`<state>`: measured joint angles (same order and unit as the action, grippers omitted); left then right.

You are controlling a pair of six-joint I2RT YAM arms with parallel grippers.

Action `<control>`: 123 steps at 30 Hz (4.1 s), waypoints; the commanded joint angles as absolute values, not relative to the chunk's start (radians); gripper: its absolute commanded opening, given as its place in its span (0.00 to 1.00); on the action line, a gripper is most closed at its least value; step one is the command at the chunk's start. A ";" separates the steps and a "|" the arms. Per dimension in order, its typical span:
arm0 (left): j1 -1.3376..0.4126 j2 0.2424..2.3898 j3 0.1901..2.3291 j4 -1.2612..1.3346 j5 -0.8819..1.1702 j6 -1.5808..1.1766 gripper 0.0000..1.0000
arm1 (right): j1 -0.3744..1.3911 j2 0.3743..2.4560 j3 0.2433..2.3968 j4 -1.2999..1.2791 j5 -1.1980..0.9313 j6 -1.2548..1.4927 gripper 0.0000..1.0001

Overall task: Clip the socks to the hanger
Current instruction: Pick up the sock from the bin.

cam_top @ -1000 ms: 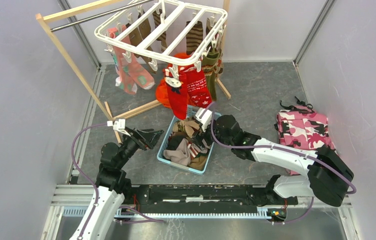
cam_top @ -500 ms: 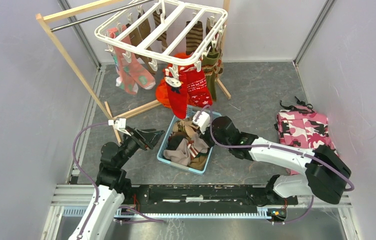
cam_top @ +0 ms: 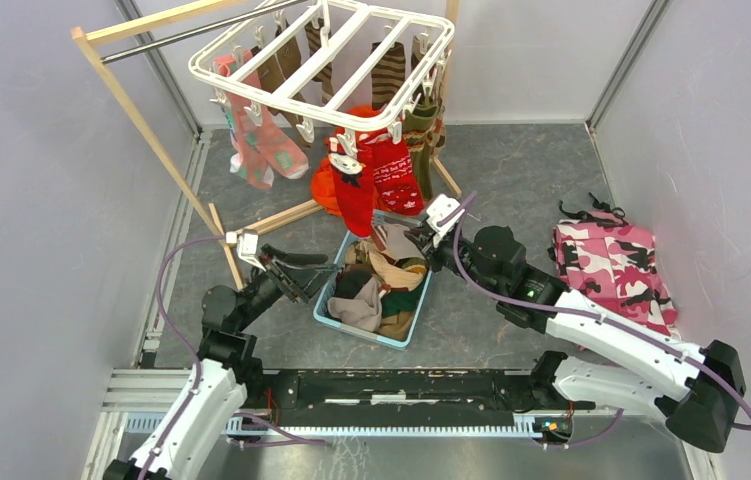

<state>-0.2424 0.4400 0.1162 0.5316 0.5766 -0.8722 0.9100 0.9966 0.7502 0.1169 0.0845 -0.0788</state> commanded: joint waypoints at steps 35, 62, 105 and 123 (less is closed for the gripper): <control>-0.571 1.077 0.153 1.266 0.362 -1.048 0.63 | 0.914 0.950 0.738 0.274 -0.101 0.081 0.02; -0.569 0.885 0.097 0.927 0.274 -0.846 0.78 | 0.912 0.934 0.736 0.254 -0.077 0.077 0.01; -0.539 0.674 0.378 0.207 0.433 -0.558 0.02 | 0.912 0.853 0.662 0.161 0.076 0.009 0.30; -0.623 0.861 1.062 -0.683 0.550 0.264 0.02 | 0.913 0.930 0.703 0.308 -0.502 -0.534 0.84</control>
